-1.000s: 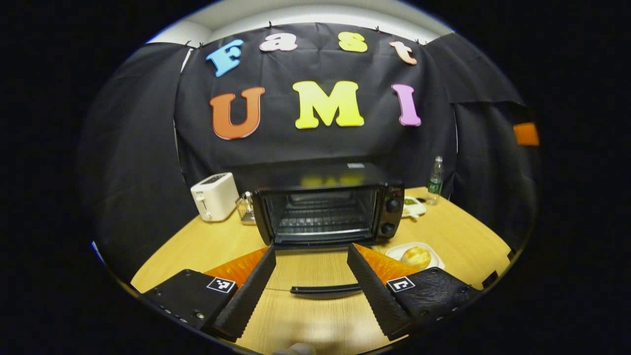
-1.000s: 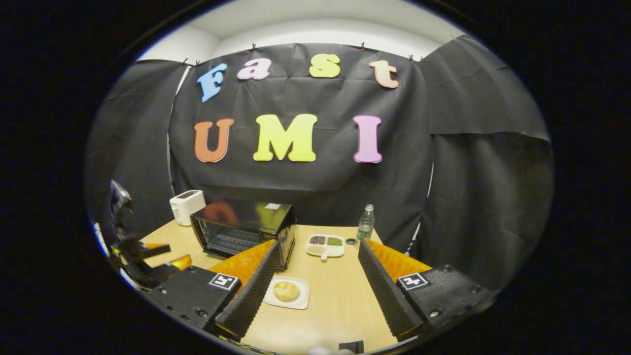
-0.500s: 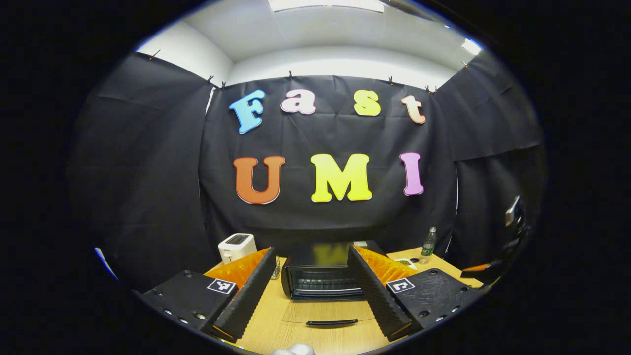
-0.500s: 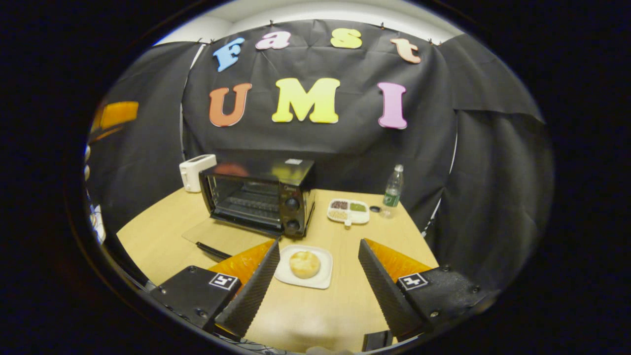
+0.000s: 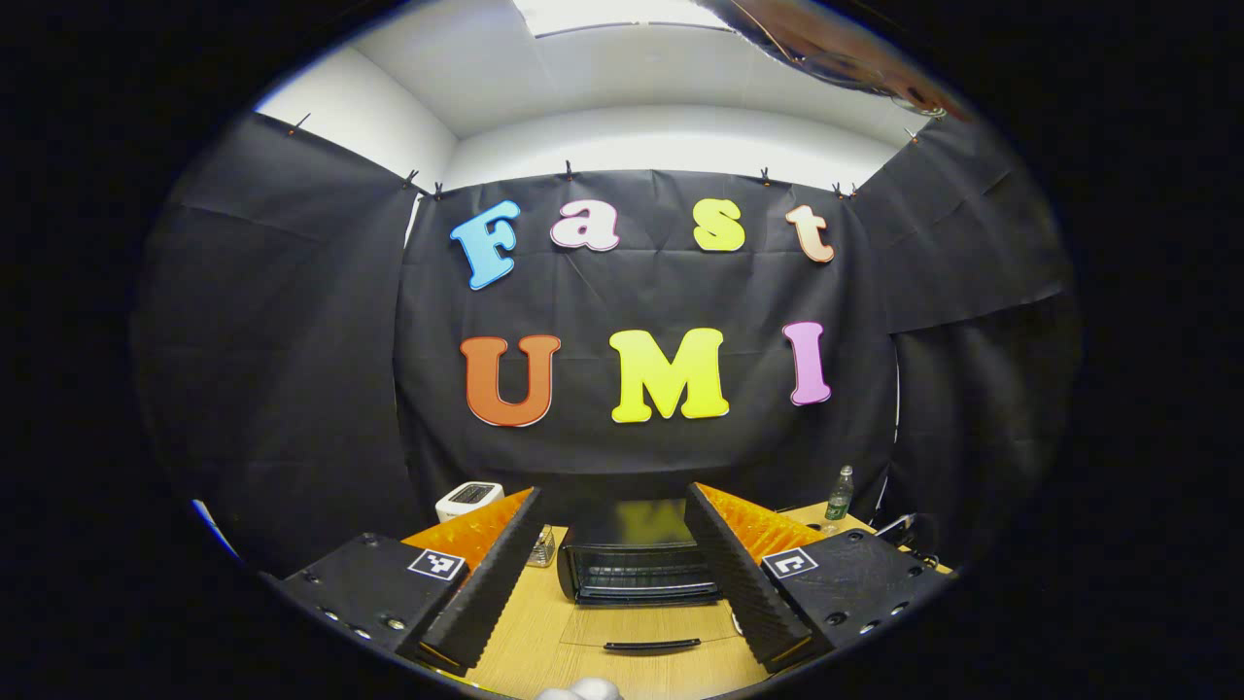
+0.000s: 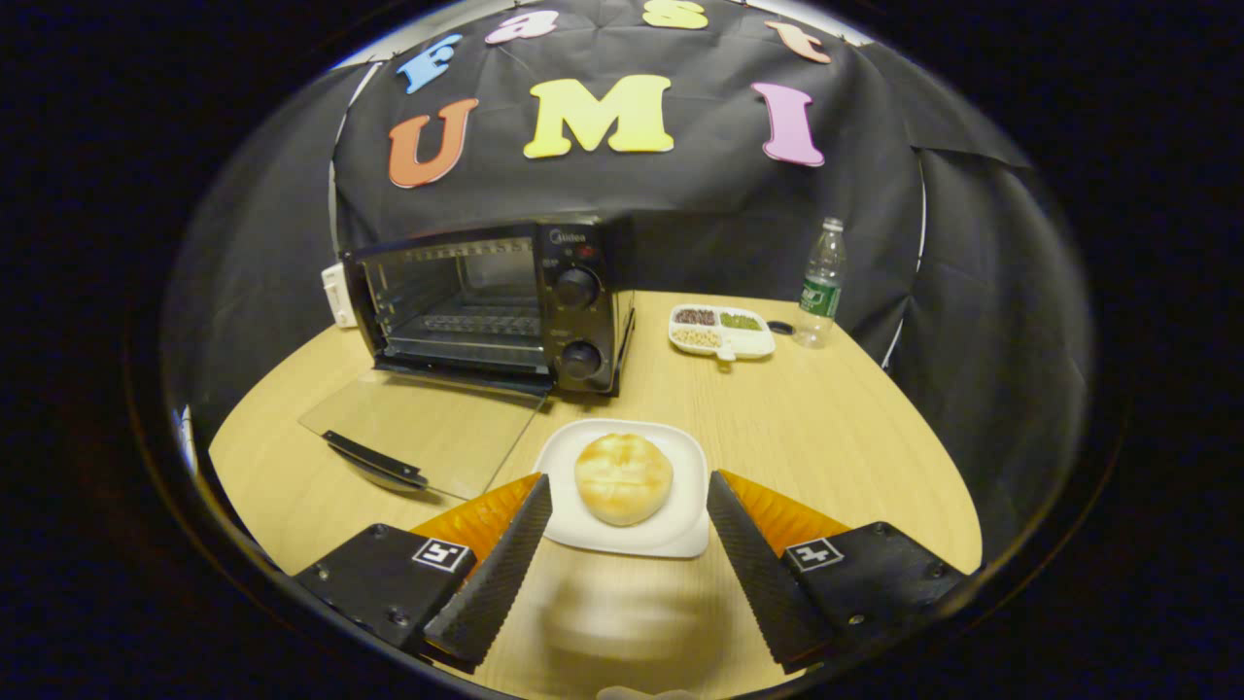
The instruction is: Open the electric oven with the left hand, put the food in, and close the electric oven.
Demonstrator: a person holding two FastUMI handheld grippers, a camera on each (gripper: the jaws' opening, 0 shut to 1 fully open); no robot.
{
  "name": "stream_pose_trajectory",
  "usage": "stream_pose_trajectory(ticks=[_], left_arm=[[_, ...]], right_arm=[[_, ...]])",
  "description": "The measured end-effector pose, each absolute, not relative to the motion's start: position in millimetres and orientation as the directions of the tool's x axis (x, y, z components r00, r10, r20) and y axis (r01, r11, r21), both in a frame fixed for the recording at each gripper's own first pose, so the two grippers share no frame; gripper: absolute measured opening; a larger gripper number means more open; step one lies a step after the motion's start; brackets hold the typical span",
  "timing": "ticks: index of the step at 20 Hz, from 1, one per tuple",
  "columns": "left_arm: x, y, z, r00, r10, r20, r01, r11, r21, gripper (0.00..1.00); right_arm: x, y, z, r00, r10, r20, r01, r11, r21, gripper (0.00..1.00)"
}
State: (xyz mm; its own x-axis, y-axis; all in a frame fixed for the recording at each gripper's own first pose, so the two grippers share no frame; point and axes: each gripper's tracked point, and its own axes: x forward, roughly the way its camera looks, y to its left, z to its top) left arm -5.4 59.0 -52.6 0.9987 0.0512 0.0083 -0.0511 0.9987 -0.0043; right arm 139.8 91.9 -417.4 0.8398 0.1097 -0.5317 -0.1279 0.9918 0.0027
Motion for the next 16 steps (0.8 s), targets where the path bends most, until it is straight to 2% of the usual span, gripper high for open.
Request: stream_pose_trajectory(ticks=[13, 14, 16], left_arm=[[11.4, 62.1, -60.5, 0.998, 0.052, -0.018, -0.052, 0.999, 0.017, 0.95], [12.1, 62.3, -62.2, 0.998, 0.052, -0.023, -0.051, 0.999, 0.019, 0.95], [11.5, 62.0, -65.3, 0.998, 0.050, -0.030, -0.049, 0.998, 0.026, 0.95]], right_arm=[[179.8, 101.4, -473.9, 0.773, 0.094, -0.627, -0.104, 0.994, 0.021, 0.99], [181.1, 101.9, -470.1, 0.784, 0.096, -0.613, -0.106, 0.994, 0.020, 0.97], [180.4, 102.1, -472.1, 0.773, 0.101, -0.626, -0.117, 0.993, 0.016, 0.87]])
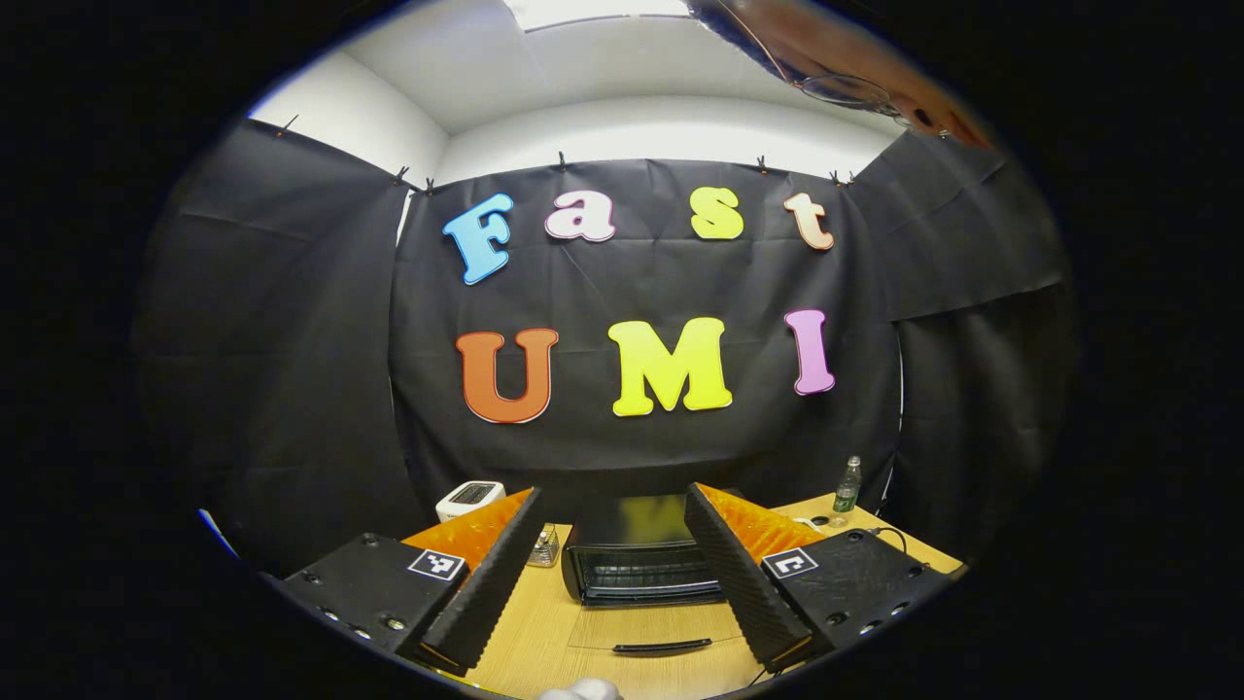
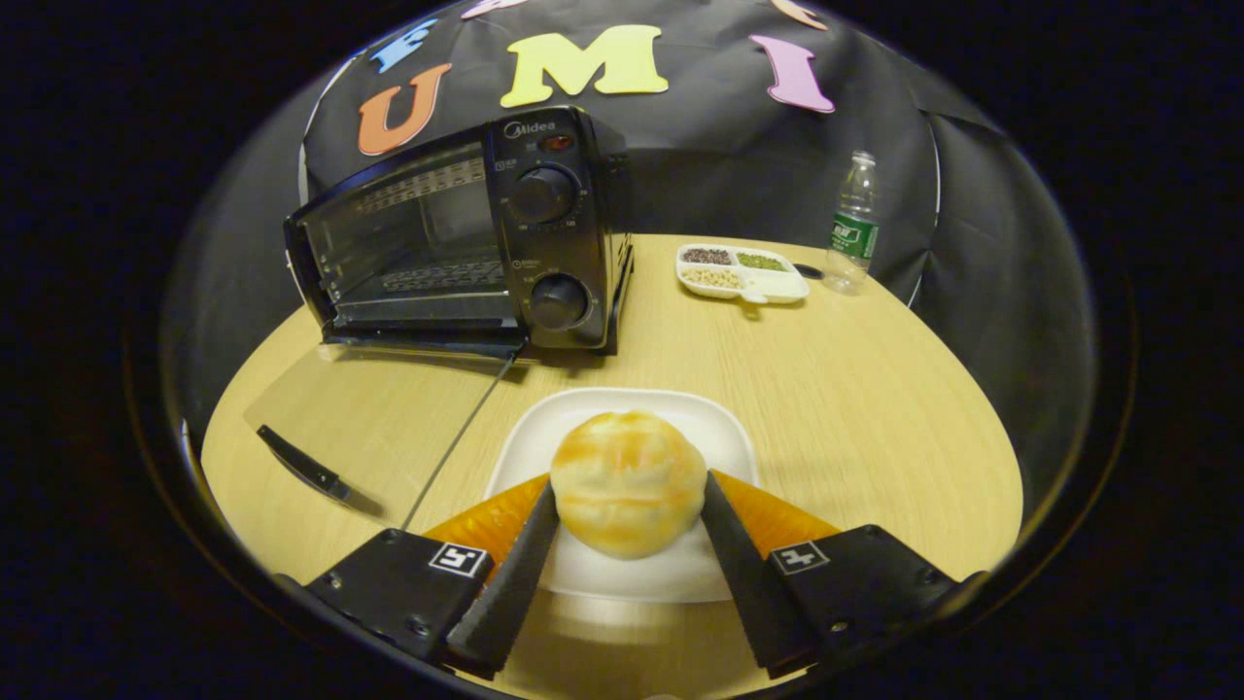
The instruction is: Open the electric oven with the left hand, put the food in, and close the electric oven.
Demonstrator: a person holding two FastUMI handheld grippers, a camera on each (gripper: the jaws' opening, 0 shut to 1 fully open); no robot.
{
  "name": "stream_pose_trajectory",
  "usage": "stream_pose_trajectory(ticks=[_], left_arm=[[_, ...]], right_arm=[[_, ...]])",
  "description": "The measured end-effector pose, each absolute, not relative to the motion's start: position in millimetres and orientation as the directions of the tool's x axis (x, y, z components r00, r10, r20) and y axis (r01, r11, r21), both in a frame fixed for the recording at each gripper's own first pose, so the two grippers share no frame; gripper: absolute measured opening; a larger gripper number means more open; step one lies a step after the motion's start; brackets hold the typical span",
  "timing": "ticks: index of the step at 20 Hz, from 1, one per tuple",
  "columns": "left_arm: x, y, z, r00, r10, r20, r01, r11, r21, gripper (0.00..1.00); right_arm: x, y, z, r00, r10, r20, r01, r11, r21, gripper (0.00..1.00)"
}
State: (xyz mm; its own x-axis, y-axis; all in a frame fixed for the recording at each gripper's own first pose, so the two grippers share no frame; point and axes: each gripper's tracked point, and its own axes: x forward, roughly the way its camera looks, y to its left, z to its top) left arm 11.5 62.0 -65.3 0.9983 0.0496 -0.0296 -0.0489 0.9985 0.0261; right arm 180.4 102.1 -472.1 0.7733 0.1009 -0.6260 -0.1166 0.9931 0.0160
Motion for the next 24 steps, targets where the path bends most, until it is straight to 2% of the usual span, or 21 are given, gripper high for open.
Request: stream_pose_trajectory(ticks=[4, 5, 7, 9, 13, 14, 17, 19, 20, 21, 22, 24], left_arm=[[14.1, 59.7, -72.9, 0.998, 0.040, -0.048, -0.039, 0.999, 0.023, 0.95], [13.6, 61.6, -71.8, 0.998, 0.042, -0.047, -0.041, 0.999, 0.023, 0.95], [12.9, 63.8, -70.8, 0.998, 0.042, -0.046, -0.041, 0.999, 0.019, 0.95], [12.3, 67.2, -71.9, 0.998, 0.044, -0.046, -0.043, 0.999, 0.018, 0.95], [10.3, 74.7, -72.6, 0.998, 0.047, -0.049, -0.046, 0.999, 0.020, 0.95], [9.3, 76.0, -73.3, 0.998, 0.046, -0.050, -0.045, 0.999, 0.022, 0.95], [7.7, 80.8, -78.3, 0.997, 0.046, -0.060, -0.044, 0.999, 0.032, 0.95], [6.6, 85.7, -81.0, 0.997, 0.050, -0.066, -0.047, 0.998, 0.042, 0.95], [5.5, 88.1, -83.2, 0.996, 0.051, -0.070, -0.048, 0.998, 0.043, 0.95], [5.4, 90.2, -84.5, 0.996, 0.054, -0.073, -0.051, 0.998, 0.044, 0.95], [5.2, 92.3, -87.3, 0.995, 0.057, -0.079, -0.053, 0.998, 0.046, 0.95], [4.3, 95.2, -89.9, 0.995, 0.060, -0.086, -0.056, 0.997, 0.047, 0.95]], right_arm=[[175.7, 104.7, -464.4, 0.764, 0.116, -0.634, -0.117, 0.992, 0.040, 0.82], [173.9, 108.7, -458.3, 0.770, 0.129, -0.625, -0.121, 0.991, 0.056, 0.77], [172.1, 117.9, -442.4, 0.777, 0.162, -0.609, -0.128, 0.987, 0.099, 0.76], [170.5, 138.4, -425.8, 0.775, 0.228, -0.589, -0.135, 0.971, 0.198, 0.79], [173.0, 194.9, -400.1, 0.751, 0.386, -0.535, -0.136, 0.884, 0.447, 0.76], [176.2, 209.6, -396.1, 0.744, 0.416, -0.523, -0.129, 0.858, 0.498, 0.79], [185.4, 249.8, -389.7, 0.726, 0.488, -0.484, -0.105, 0.775, 0.623, 0.75], [195.0, 273.0, -392.6, 0.724, 0.510, -0.464, -0.086, 0.734, 0.673, 0.79], [200.8, 282.1, -392.6, 0.725, 0.516, -0.456, -0.079, 0.720, 0.690, 0.75], [206.7, 290.5, -392.8, 0.728, 0.519, -0.447, -0.070, 0.705, 0.706, 0.79], [212.6, 298.7, -392.6, 0.730, 0.523, -0.440, -0.059, 0.689, 0.722, 0.75], [224.7, 309.1, -390.1, 0.741, 0.525, -0.418, -0.036, 0.653, 0.757, 0.75]])
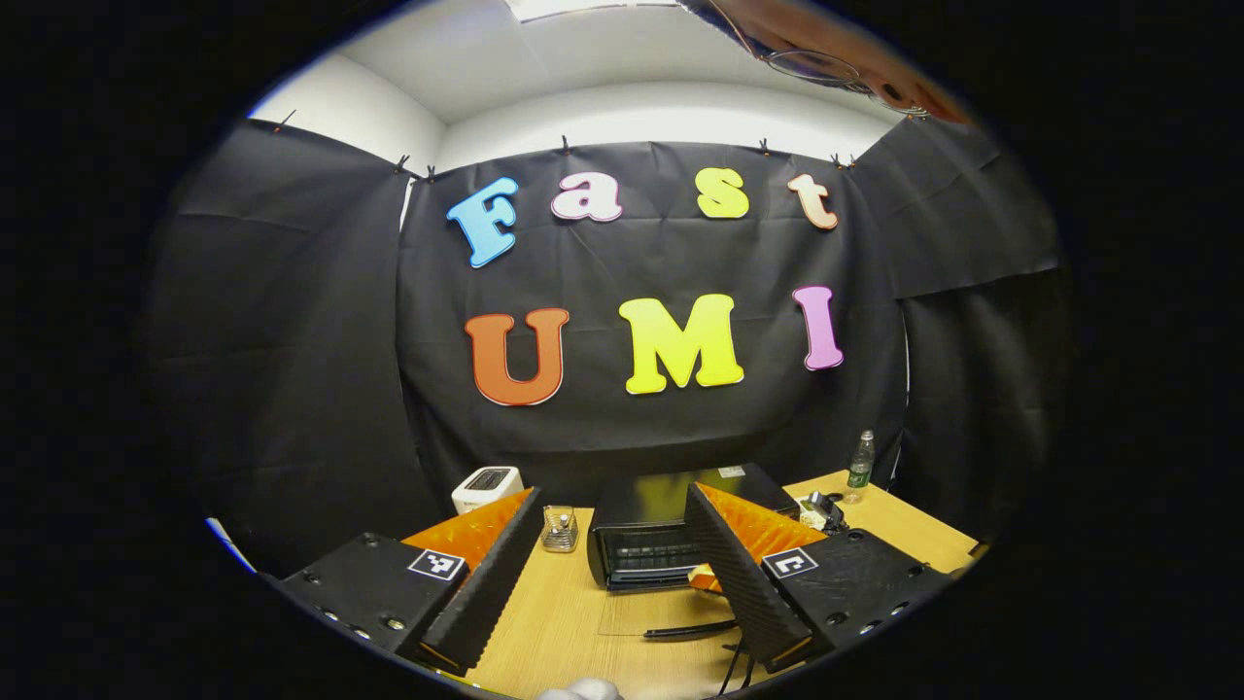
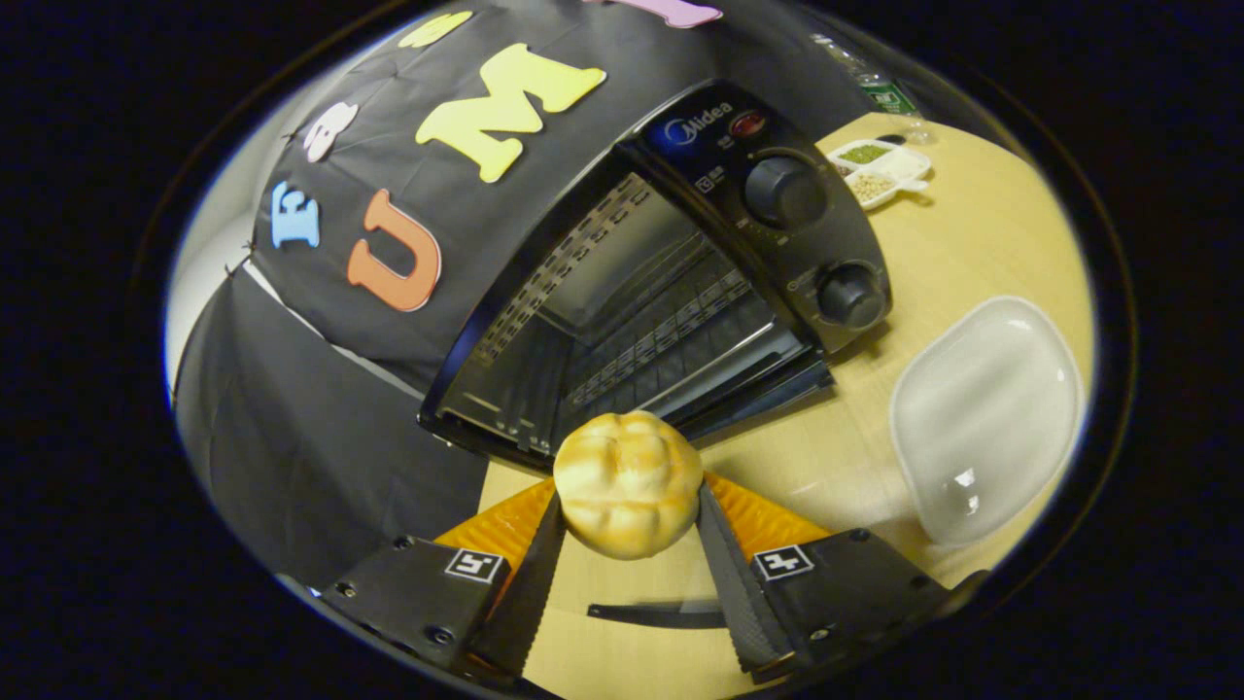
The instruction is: Open the electric oven with the left hand, put the food in, and close the electric oven.
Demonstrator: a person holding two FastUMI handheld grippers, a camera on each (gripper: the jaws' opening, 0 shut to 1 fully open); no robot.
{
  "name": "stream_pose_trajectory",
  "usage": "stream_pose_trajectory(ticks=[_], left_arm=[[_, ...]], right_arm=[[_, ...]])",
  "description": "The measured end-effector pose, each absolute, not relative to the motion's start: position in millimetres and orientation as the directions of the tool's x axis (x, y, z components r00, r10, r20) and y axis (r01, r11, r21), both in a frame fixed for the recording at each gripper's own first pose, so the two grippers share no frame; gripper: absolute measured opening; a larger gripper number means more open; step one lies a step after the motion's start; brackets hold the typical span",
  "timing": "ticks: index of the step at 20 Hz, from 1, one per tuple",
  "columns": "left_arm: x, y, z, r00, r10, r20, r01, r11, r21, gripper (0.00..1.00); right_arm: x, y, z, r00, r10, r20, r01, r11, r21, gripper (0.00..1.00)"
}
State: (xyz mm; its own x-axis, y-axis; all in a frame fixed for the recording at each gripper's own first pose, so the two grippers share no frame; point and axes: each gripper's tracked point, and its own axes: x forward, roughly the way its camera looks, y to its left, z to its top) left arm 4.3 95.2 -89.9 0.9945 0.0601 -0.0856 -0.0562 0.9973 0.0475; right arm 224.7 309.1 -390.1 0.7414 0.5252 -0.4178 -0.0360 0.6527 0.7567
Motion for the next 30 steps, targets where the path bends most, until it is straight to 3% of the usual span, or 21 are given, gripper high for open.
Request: stream_pose_trajectory(ticks=[1, 2, 3, 4, 5, 7, 9, 16, 17, 18, 23, 26, 27, 28, 30], left_arm=[[3.4, 95.5, -92.4, 0.994, 0.057, -0.091, -0.053, 0.997, 0.047, 0.95], [3.0, 97.3, -95.3, 0.994, 0.059, -0.096, -0.054, 0.997, 0.048, 0.95], [2.1, 98.8, -98.8, 0.993, 0.058, -0.101, -0.054, 0.997, 0.049, 0.95], [2.8, 100.6, -101.0, 0.993, 0.060, -0.106, -0.055, 0.997, 0.050, 0.95], [2.8, 101.9, -102.1, 0.992, 0.063, -0.110, -0.058, 0.997, 0.049, 0.95], [2.2, 104.4, -106.0, 0.991, 0.067, -0.117, -0.062, 0.997, 0.046, 0.95], [2.1, 105.0, -110.4, 0.990, 0.067, -0.126, -0.062, 0.997, 0.046, 0.95], [3.1, 109.2, -118.5, 0.987, 0.072, -0.143, -0.066, 0.997, 0.044, 0.95], [2.7, 109.9, -120.4, 0.987, 0.071, -0.144, -0.066, 0.997, 0.043, 0.95], [2.6, 109.3, -119.5, 0.987, 0.070, -0.144, -0.065, 0.997, 0.044, 0.95], [2.4, 107.4, -120.4, 0.987, 0.068, -0.147, -0.061, 0.997, 0.046, 0.95], [1.8, 105.2, -123.6, 0.987, 0.064, -0.150, -0.058, 0.997, 0.044, 0.95], [3.0, 104.4, -124.3, 0.986, 0.063, -0.153, -0.058, 0.997, 0.042, 0.95], [2.5, 103.4, -124.9, 0.986, 0.063, -0.154, -0.057, 0.998, 0.040, 0.95], [1.5, 101.5, -122.9, 0.986, 0.059, -0.153, -0.053, 0.998, 0.044, 0.95]], right_arm=[[232.3, 313.8, -389.5, 0.747, 0.521, -0.413, -0.023, 0.641, 0.767, 0.79], [239.5, 316.9, -389.3, 0.754, 0.516, -0.407, -0.017, 0.634, 0.773, 0.75], [247.2, 319.6, -388.8, 0.765, 0.506, -0.399, -0.010, 0.629, 0.777, 0.79], [254.9, 322.2, -387.8, 0.775, 0.495, -0.392, -0.004, 0.625, 0.781, 0.75], [262.9, 323.7, -386.9, 0.786, 0.483, -0.386, 0.003, 0.621, 0.784, 0.79], [277.0, 323.0, -385.0, 0.807, 0.455, -0.375, 0.031, 0.603, 0.797, 0.79], [289.6, 325.2, -385.2, 0.820, 0.431, -0.376, 0.051, 0.600, 0.799, 0.74], [312.7, 332.0, -396.9, 0.851, 0.329, -0.410, 0.092, 0.675, 0.732, 0.75], [312.9, 332.9, -393.7, 0.854, 0.317, -0.412, 0.090, 0.690, 0.718, 0.79], [313.2, 333.1, -391.2, 0.857, 0.309, -0.413, 0.086, 0.704, 0.705, 0.75], [326.0, 326.2, -391.6, 0.875, 0.245, -0.419, 0.079, 0.780, 0.621, 0.75], [328.0, 325.2, -391.1, 0.876, 0.222, -0.427, 0.066, 0.824, 0.563, 0.80], [325.8, 322.7, -391.5, 0.877, 0.216, -0.430, 0.060, 0.838, 0.543, 0.89], [324.2, 323.2, -392.0, 0.876, 0.223, -0.429, 0.050, 0.841, 0.539, 0.91], [322.8, 323.1, -393.3, 0.874, 0.224, -0.431, 0.042, 0.849, 0.526, 0.88]])
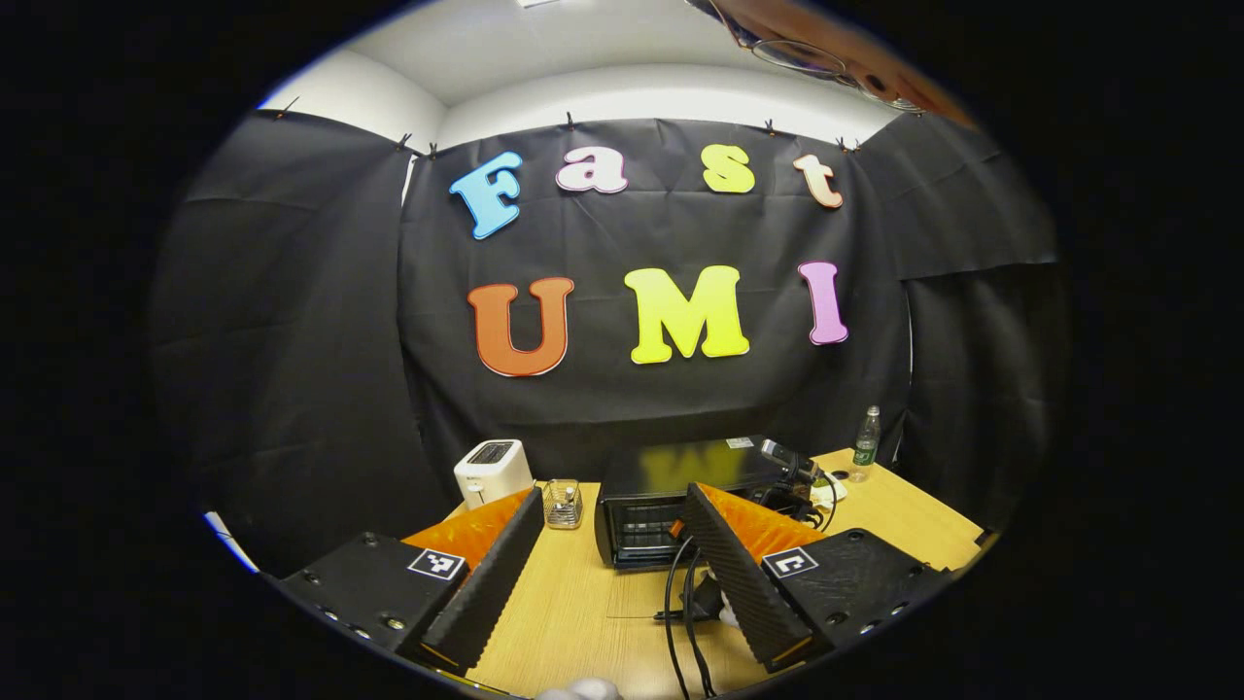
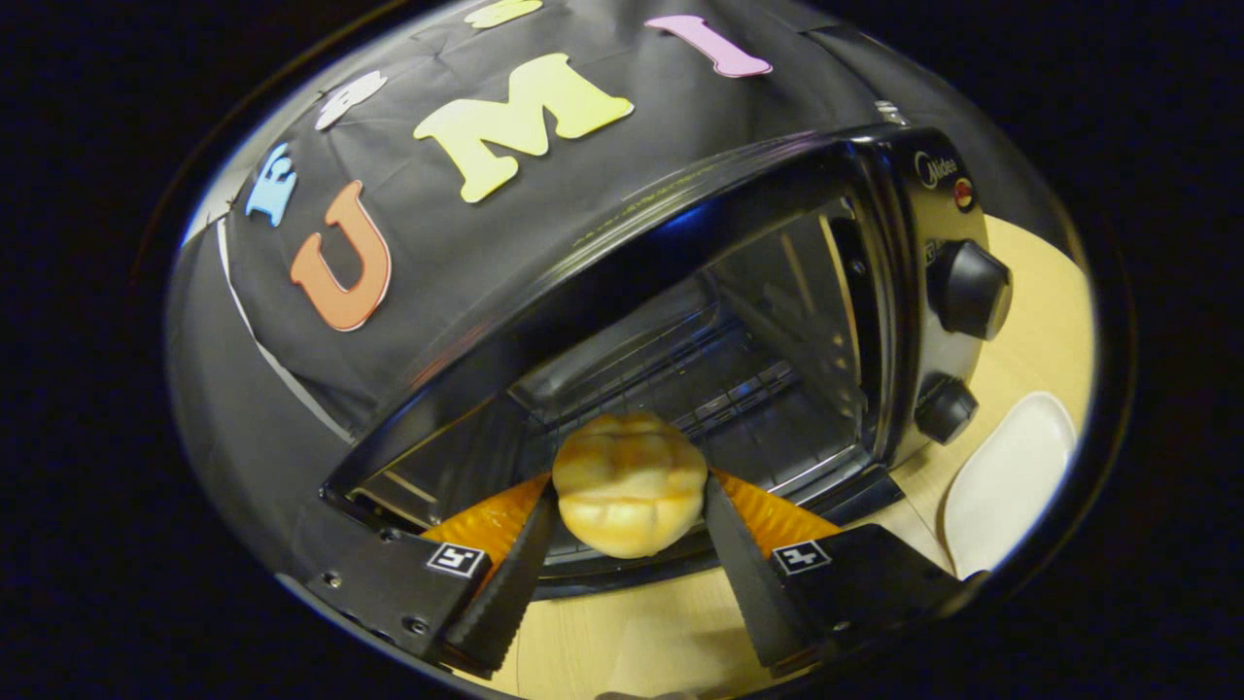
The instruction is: Open the electric oven with the left hand, put the food in, and close the electric oven.
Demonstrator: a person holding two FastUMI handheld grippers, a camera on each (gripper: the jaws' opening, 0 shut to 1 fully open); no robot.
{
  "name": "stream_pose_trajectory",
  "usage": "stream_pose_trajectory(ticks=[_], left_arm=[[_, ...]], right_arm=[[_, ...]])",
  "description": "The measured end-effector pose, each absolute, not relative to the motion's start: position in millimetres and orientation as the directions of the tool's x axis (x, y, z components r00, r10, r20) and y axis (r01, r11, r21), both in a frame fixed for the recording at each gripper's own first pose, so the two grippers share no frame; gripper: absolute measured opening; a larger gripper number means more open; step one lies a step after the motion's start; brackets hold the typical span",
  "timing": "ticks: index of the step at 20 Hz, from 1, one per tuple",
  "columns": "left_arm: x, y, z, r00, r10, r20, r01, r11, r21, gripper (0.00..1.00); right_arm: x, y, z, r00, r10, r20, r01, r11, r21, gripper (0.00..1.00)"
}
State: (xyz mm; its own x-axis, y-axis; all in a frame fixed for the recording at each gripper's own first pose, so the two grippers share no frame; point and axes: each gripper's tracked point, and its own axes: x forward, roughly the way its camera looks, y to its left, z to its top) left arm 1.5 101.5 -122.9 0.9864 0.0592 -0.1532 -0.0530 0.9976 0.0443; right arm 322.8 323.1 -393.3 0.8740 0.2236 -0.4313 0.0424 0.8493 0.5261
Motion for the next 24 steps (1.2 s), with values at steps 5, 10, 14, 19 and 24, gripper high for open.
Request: stream_pose_trajectory(ticks=[5, 10, 14, 19, 24], left_arm=[[0.2, 96.8, -124.5, 0.987, 0.050, -0.152, -0.043, 0.998, 0.052, 0.95], [-1.2, 99.7, -123.1, 0.988, 0.062, -0.141, -0.055, 0.997, 0.049, 0.95], [2.8, 103.7, -128.8, 0.988, 0.074, -0.135, -0.068, 0.996, 0.050, 0.95], [5.8, 106.8, -140.1, 0.986, 0.089, -0.137, -0.082, 0.995, 0.059, 0.96], [5.8, 95.5, -162.5, 0.985, 0.056, -0.161, -0.046, 0.997, 0.069, 0.95]], right_arm=[[323.2, 321.8, -387.9, 0.883, 0.202, -0.423, 0.025, 0.880, 0.474, 0.91], [306.0, 305.8, -367.3, 0.891, 0.211, -0.401, -0.029, 0.910, 0.413, 0.95], [255.7, 268.1, -310.1, 0.922, 0.208, -0.326, -0.111, 0.949, 0.294, 0.95], [184.6, 170.4, -185.6, 0.980, 0.137, -0.144, -0.127, 0.989, 0.077, 0.94], [128.4, 103.4, -86.3, 0.996, 0.086, 0.005, -0.086, 0.996, -0.010, 0.94]])
